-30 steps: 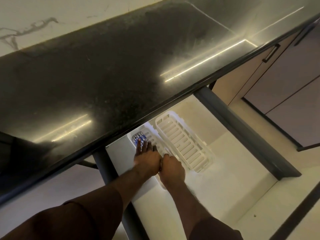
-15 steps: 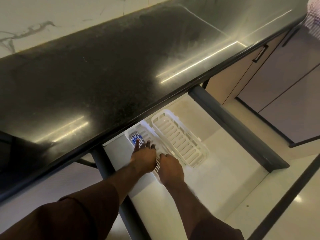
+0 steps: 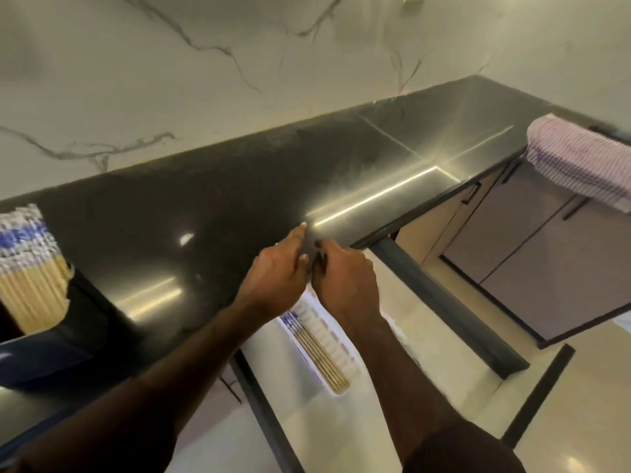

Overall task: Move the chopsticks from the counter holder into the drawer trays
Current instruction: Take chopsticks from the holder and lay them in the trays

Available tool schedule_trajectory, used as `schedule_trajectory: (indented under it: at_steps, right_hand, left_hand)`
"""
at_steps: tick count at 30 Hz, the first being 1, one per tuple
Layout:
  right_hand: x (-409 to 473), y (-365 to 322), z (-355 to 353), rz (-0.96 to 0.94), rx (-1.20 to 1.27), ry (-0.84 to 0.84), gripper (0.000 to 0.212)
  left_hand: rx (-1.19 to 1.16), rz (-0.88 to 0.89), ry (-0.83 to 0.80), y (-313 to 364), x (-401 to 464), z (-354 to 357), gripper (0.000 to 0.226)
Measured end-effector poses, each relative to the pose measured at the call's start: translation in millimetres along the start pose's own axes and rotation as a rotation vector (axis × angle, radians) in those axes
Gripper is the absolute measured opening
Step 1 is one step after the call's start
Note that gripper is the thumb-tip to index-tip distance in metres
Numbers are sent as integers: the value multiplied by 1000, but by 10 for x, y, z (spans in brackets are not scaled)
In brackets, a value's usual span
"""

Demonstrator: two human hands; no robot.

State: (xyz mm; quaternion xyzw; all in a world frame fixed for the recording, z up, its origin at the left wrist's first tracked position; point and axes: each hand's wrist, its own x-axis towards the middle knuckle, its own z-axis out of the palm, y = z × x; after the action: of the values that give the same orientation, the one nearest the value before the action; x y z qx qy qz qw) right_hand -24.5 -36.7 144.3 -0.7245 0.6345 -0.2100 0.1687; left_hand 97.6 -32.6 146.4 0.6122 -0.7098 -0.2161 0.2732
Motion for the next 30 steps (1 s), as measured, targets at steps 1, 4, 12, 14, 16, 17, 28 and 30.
schedule_trajectory:
  at_steps: [1,4,12,14,16,17,28,30]
  right_hand:
    - [10,-207,-61,-31,33,45,32]
    - [28,-817,-128,-99,172,250,32]
    - [-265,-2373,766,-177,451,309,24]
    - [-324,-2693,1102,-183,448,214,25]
    - [-360,-2979,1385,-205,408,97,24]
    - [-376,-3093,1500,-215,385,46,22]
    - [-378,-3380,2034,-118,189,-63,31]
    - [-370,-3381,2054,-108,171,-76,33]
  left_hand:
    - [-20,22,79,11,-30,-226,54]
    - [-62,55,271,-45,-152,-874,55]
    - [-115,-37,378,-1194,-924,-2061,63]
    - [-106,-99,422,-1572,-1078,-2190,62]
    - [-93,-174,478,-1923,-1193,-2322,61]
    - [-85,-206,498,-2072,-1237,-2378,61]
    - [-202,-391,403,-2856,-1125,-2612,76]
    - [-243,-395,374,-2890,-1085,-2606,78]
